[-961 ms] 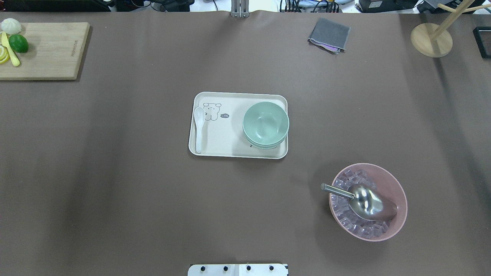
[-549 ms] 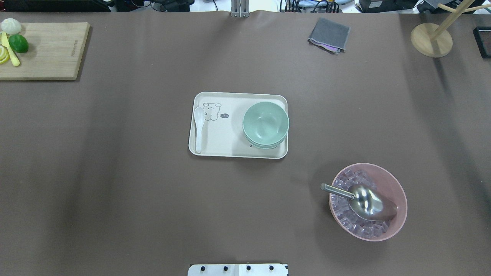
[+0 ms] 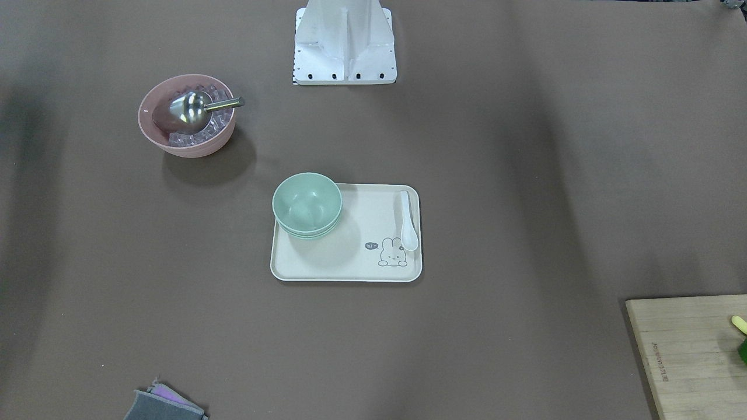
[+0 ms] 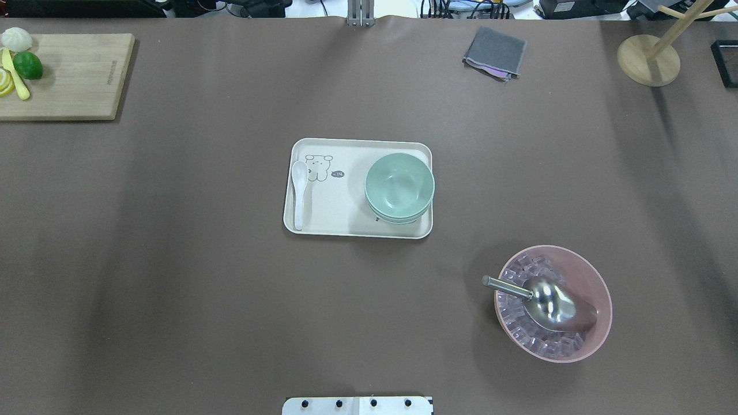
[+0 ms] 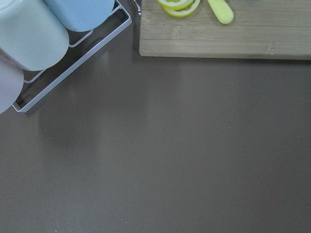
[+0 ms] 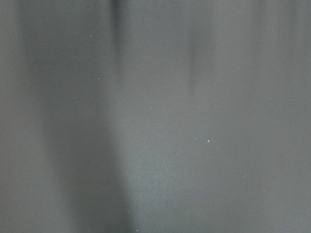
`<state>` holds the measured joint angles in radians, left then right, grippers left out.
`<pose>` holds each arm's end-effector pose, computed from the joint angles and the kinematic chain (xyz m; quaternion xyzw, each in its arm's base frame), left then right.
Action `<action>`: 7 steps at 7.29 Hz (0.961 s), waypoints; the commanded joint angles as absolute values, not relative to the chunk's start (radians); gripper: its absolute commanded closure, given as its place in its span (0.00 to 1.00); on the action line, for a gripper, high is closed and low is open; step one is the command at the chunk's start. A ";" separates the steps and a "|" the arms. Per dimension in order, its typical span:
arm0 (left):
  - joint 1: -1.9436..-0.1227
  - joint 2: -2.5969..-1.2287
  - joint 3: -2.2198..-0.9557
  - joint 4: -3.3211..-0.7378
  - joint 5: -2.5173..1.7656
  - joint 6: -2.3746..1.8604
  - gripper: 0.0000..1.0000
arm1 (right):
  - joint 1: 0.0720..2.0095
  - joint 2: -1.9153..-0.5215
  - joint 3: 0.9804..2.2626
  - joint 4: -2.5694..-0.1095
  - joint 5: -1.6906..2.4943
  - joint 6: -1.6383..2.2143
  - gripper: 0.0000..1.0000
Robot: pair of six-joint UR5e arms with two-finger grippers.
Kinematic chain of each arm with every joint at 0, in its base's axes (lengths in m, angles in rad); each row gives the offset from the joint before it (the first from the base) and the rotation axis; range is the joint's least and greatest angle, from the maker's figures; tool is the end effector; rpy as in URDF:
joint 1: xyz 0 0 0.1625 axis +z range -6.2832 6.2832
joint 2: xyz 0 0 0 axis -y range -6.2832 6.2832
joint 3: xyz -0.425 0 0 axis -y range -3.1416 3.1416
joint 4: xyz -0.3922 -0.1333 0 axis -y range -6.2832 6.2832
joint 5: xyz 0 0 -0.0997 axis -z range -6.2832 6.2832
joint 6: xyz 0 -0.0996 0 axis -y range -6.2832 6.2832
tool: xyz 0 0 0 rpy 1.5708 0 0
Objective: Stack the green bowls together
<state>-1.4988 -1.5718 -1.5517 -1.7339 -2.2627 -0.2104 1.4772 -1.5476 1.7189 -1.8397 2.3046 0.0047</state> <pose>-0.0334 -0.5060 0.6561 0.0199 0.3444 -0.0404 0.9377 0.0207 -0.4924 0.6039 -0.0631 -0.3556 -0.0239 0.9322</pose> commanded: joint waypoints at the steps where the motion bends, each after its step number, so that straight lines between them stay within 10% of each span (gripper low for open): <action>1: -1.499 -1.572 -1.549 -1.735 -2.260 -0.203 0.02 | 1.479 -1.558 1.685 -1.760 2.312 0.008 0.00; 7: -1.499 -1.572 -1.551 -1.735 -2.258 -0.209 0.02 | 1.508 -1.563 1.628 -1.577 2.408 0.090 0.00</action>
